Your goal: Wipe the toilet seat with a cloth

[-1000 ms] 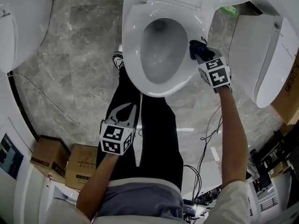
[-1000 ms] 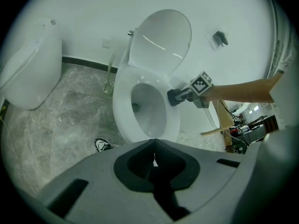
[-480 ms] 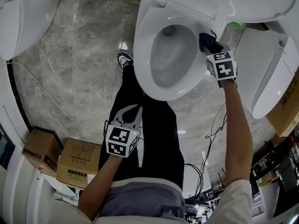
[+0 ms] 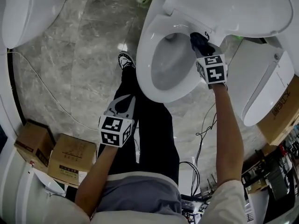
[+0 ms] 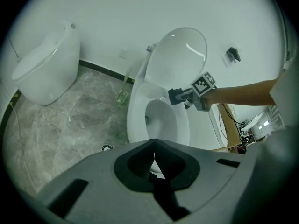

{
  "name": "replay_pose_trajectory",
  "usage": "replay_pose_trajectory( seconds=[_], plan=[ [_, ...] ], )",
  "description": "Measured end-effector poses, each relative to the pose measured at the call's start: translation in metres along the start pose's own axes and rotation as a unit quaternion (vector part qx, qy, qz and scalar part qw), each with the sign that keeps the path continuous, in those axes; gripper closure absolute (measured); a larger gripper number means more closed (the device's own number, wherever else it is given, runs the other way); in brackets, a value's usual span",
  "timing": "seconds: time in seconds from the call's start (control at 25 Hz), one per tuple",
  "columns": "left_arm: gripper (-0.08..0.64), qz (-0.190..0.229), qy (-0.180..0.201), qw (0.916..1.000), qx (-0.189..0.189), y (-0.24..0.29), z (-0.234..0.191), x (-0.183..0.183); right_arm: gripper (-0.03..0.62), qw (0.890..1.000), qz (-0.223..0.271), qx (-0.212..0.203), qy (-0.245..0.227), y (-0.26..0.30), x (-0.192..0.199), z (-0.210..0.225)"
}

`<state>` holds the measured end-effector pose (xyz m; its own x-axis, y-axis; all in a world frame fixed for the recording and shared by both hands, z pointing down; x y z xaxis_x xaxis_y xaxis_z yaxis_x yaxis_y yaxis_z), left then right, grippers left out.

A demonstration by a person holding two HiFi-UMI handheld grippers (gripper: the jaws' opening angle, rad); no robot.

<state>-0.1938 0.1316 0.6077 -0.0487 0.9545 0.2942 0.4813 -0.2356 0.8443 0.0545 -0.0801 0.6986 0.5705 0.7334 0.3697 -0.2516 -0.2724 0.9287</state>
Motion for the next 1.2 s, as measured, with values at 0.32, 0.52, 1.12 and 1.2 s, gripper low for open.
replay_pose_trajectory(
  seconds=[0.32,0.52,1.12,1.2],
  plan=[
    [0.551,0.048,0.036,0.9982,-0.006,-0.029,0.028,-0.062,0.508,0.997,0.060,0.005,0.056,-0.064,-0.010,-0.021],
    [0.551,0.073,0.069,0.9950,-0.001,-0.057,0.056,-0.096,0.508,0.992,0.090,0.002,0.083,-0.118,-0.007,-0.036],
    [0.551,0.193,0.137,0.9713,0.021,-0.176,0.143,-0.166,0.508,0.971,0.219,0.010,0.094,-0.324,-0.013,-0.051],
    [0.551,0.208,0.145,0.9668,0.031,-0.186,0.166,-0.167,0.508,0.965,0.241,0.018,0.107,-0.353,-0.008,-0.049]
  ],
)
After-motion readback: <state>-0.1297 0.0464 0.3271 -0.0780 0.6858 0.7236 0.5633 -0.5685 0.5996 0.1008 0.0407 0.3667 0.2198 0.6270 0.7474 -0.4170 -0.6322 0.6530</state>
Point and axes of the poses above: the fingertips, and each gripper's own axes: y forward along the fingers, z to its right, x out of its underside, the point moved 2 cm from there along -y, backward along the fingers
